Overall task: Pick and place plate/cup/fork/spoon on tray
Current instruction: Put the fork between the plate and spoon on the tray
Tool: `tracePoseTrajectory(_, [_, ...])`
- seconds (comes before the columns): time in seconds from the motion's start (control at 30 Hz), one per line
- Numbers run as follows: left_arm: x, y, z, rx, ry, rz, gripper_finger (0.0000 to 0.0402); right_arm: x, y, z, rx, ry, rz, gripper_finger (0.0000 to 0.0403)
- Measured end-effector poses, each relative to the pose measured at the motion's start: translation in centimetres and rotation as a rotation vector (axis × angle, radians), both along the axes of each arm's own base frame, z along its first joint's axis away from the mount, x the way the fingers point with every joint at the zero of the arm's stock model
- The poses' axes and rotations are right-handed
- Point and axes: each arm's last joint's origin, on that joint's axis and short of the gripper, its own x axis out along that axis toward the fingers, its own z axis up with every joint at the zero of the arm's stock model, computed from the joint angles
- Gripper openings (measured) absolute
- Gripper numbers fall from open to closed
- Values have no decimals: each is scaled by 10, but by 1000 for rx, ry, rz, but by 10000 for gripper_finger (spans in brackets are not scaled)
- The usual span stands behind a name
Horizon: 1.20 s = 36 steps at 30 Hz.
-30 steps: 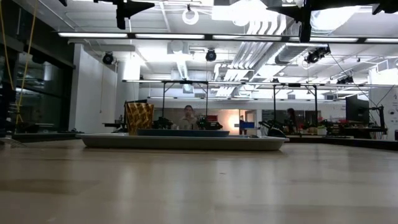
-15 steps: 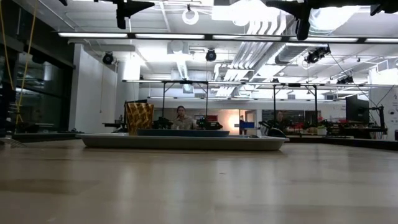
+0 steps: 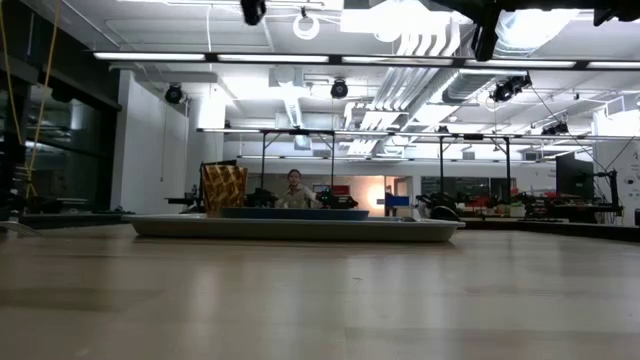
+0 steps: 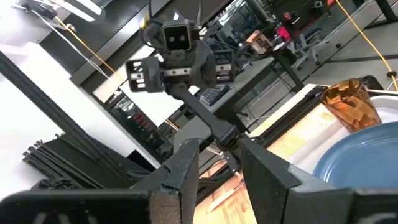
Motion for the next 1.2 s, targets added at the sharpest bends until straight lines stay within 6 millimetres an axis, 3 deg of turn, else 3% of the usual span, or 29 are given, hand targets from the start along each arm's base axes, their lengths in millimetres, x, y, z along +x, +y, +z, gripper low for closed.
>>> tracePoseTrajectory(0.1, [-8, -11, 0, 76, 337, -1, 234, 0, 1, 0, 1, 0, 18, 110])
tracePoseTrajectory(0.2, [-27, -31, -10, 147, 665, 105, 234, 0, 1, 0, 0, 4, 28, 110])
tracePoseTrajectory(0.3, [-53, -50, -25, 68, 926, 228, 234, 0, 1, -1, -5, 10, 22, 110])
tracePoseTrajectory(0.43, [-77, -72, -45, -125, 1138, 351, 234, 0, 1, -1, -33, 19, 13, 110])
tracePoseTrajectory(0.9, [-106, -129, -134, -382, 1512, 470, 234, 0, 0, -4, -47, 44, 9, 110])
tracePoseTrajectory(1.2, [-121, -130, -197, -523, 1516, 636, 234, 1, 0, -5, -45, 62, -9, 110])
